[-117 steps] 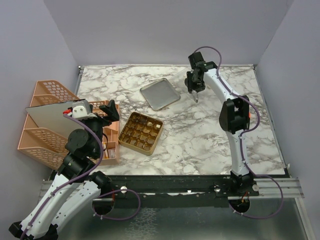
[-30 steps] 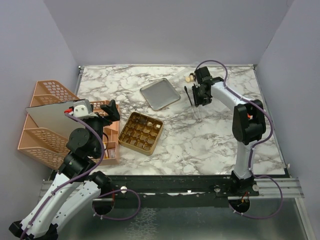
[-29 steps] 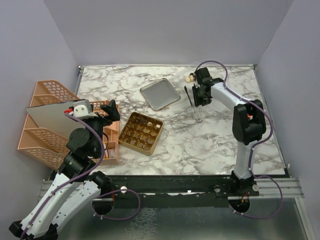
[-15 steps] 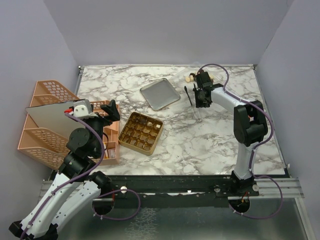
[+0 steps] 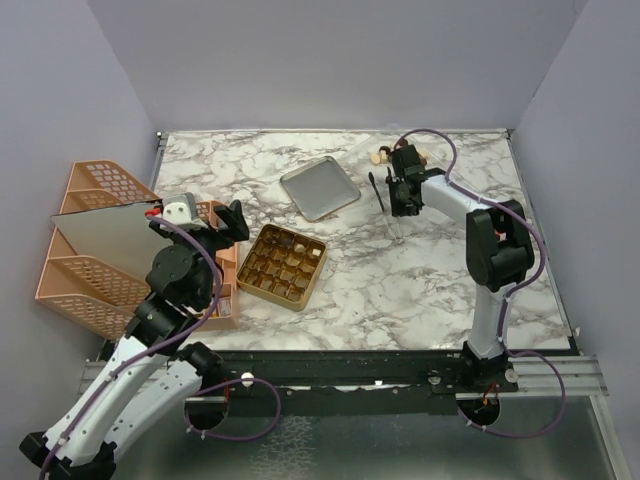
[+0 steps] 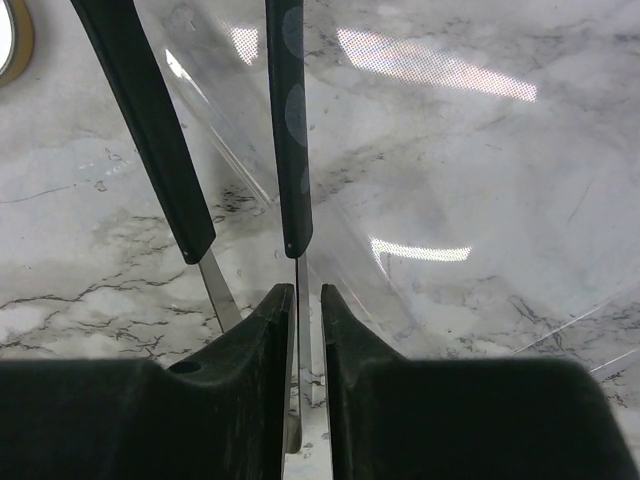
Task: Pack the chocolate
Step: Pick up the clamp from the center of the board, then pick up the fake chocolate from the plate.
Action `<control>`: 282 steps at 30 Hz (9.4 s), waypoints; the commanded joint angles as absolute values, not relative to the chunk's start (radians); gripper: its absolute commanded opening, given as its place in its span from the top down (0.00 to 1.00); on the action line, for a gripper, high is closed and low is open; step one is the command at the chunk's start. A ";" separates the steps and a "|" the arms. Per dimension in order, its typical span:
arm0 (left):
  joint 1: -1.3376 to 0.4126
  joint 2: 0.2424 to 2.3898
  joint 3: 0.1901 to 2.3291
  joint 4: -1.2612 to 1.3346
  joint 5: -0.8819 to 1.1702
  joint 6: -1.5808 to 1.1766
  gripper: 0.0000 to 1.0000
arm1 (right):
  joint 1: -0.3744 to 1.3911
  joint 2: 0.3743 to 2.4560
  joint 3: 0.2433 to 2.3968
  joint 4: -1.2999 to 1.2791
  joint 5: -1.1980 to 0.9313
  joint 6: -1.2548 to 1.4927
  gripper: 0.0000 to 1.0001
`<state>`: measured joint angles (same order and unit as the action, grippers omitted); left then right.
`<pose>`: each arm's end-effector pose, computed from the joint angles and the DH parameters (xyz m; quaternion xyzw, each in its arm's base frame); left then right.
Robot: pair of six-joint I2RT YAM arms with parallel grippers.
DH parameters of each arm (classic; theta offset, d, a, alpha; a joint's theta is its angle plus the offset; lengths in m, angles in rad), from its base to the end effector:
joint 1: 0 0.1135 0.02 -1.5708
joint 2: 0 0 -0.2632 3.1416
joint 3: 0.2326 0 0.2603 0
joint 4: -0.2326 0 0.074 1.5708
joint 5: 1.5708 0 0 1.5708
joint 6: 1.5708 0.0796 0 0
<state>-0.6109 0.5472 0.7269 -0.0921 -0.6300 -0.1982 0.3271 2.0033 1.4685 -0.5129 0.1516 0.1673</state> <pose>0.1674 -0.0600 0.3669 -0.0920 0.6754 -0.0836 0.7269 0.4348 0.1348 0.1427 -0.0574 0.9617 -0.0078 0.2679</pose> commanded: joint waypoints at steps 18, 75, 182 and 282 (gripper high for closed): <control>-0.614 0.848 0.873 -0.120 -0.309 -0.590 0.03 | 0.369 1.798 1.494 -0.583 -0.080 0.179 1.00; -0.565 1.406 1.025 0.237 0.080 -1.132 1.00 | 0.579 1.382 1.198 -0.302 -0.236 0.446 0.37; -0.500 1.079 1.063 -0.212 -0.241 -0.568 0.02 | 0.638 1.592 1.377 -0.575 0.273 0.267 0.62; -0.522 0.724 0.789 -0.172 -0.459 -0.318 0.01 | 0.356 2.059 1.764 -0.750 0.242 0.328 0.81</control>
